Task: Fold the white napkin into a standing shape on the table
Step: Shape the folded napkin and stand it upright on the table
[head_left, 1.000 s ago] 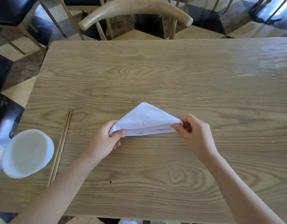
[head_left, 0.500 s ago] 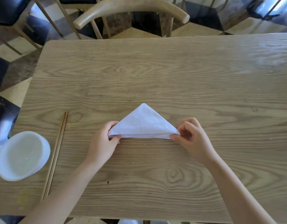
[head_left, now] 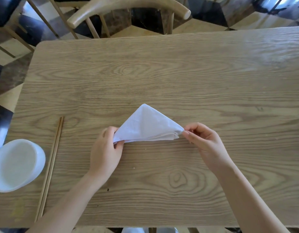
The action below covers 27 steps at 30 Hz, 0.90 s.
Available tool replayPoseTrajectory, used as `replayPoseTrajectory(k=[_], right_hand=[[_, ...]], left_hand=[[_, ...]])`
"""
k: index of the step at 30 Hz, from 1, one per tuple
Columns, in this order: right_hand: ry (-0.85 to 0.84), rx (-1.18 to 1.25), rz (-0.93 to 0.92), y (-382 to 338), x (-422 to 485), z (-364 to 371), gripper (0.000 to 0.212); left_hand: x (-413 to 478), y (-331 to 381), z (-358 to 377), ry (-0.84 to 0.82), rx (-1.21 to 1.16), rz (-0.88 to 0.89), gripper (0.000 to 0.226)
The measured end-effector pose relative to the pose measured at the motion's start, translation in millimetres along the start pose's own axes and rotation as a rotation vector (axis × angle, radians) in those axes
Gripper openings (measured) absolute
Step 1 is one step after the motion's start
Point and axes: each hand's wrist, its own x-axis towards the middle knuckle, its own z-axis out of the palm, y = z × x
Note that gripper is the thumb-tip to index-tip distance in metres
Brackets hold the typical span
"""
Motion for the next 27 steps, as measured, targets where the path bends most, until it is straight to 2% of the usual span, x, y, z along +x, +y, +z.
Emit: replayPoseTrajectory(k=[4, 8, 10, 12, 14, 15, 17, 18, 19, 21, 23, 27], right_hand=[[-0.008, 0.088, 0.047, -2.2, 0.8, -0.4, 0.006], [0.033, -0.130, -0.008, -4.9, 0.0, 1.0, 0.002], [0.070, -0.208, -0.053, -2.6, -0.5, 2.8, 0.004], [0.114, -0.258, -0.078, 1.0, -0.9, 3.7, 0.003], [0.122, -0.296, -0.067, 5.6, -1.7, 3.3, 0.005], [0.117, -0.315, -0.063, 7.3, -2.0, 2.5, 0.006], [0.109, -0.348, -0.059, 8.2, -2.3, 0.7, 0.008], [0.108, -0.356, -0.054, 7.7, -2.4, 0.0, 0.009], [0.110, -0.363, -0.049, 7.7, -2.1, -0.6, 0.010], [0.097, -0.386, -0.037, 6.8, -1.0, -2.0, 0.011], [0.016, -0.429, -0.021, 2.8, 0.3, -4.4, 0.011], [-0.204, -0.560, 0.089, -14.2, 7.7, -12.7, 0.005]], left_hand=[[3.0, 2.1, 6.0, 0.023, 0.063, 0.017, 0.015], [3.5, 3.5, 6.4, 0.010, 0.121, 0.018, 0.024], [-1.5, 8.6, 2.1, 0.088, 0.166, 0.085, 0.038], [-15.5, 24.5, -1.7, 0.173, 0.171, 0.243, 0.039], [-40.0, 49.3, 4.5, 0.050, -0.031, 0.309, 0.024], [-52.4, 65.2, 9.0, -0.088, -0.233, 0.200, 0.016], [-67.1, 96.4, 19.8, -0.360, -0.717, -0.271, 0.013], [-68.8, 108.4, 25.3, -0.431, -0.899, -0.493, 0.017], [-66.6, 116.2, 30.6, -0.438, -1.008, -0.632, 0.020], [-55.3, 127.7, 36.9, -0.365, -1.140, -0.787, 0.019], [-44.3, 132.9, 37.5, -0.318, -1.226, -0.883, 0.013], [-37.9, 135.3, 39.1, -0.291, -1.220, -0.965, 0.010]])
